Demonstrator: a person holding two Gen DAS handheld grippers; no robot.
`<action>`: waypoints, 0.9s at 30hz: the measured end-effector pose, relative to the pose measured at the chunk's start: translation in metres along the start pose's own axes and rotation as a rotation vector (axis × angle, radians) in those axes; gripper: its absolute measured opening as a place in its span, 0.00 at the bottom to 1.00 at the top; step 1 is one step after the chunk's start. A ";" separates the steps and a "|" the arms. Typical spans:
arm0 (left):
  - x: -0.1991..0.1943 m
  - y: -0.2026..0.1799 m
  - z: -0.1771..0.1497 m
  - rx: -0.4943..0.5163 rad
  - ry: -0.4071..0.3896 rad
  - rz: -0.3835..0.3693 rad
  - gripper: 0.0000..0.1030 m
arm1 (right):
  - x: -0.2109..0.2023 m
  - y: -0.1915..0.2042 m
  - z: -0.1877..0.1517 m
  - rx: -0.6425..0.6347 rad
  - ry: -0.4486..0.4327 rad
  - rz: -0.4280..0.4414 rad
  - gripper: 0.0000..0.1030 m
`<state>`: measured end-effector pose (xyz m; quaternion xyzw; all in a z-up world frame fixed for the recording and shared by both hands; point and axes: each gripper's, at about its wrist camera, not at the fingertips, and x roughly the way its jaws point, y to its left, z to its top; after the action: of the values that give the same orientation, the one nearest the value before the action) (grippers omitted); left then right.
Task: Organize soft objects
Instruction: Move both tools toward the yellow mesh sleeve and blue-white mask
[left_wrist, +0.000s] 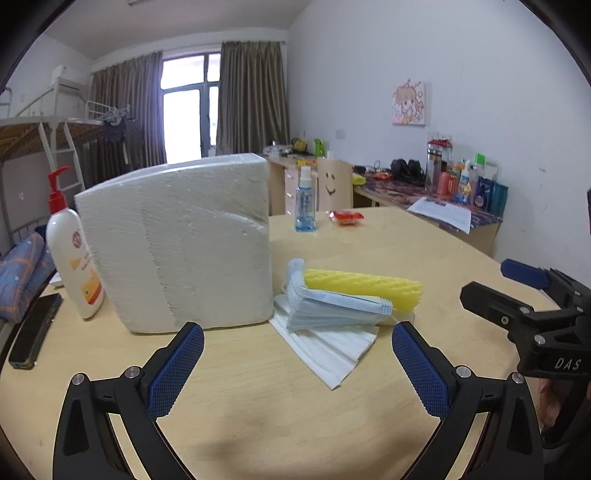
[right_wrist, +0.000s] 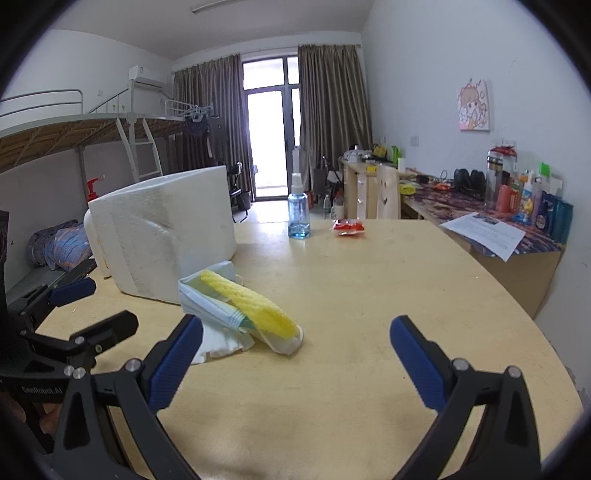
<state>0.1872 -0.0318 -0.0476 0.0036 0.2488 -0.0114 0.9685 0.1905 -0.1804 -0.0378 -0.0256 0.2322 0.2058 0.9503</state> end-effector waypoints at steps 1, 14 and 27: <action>0.002 -0.001 0.001 0.001 0.003 0.007 0.99 | 0.002 -0.002 0.002 -0.001 0.007 0.008 1.00; 0.037 -0.002 0.021 -0.015 0.081 0.040 0.99 | 0.031 -0.020 0.017 0.008 0.107 0.096 0.99; 0.070 0.001 0.025 -0.014 0.167 0.033 0.83 | 0.059 -0.013 0.028 -0.058 0.176 0.129 0.80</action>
<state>0.2609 -0.0324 -0.0596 0.0018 0.3288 0.0067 0.9444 0.2556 -0.1662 -0.0398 -0.0563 0.3098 0.2702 0.9099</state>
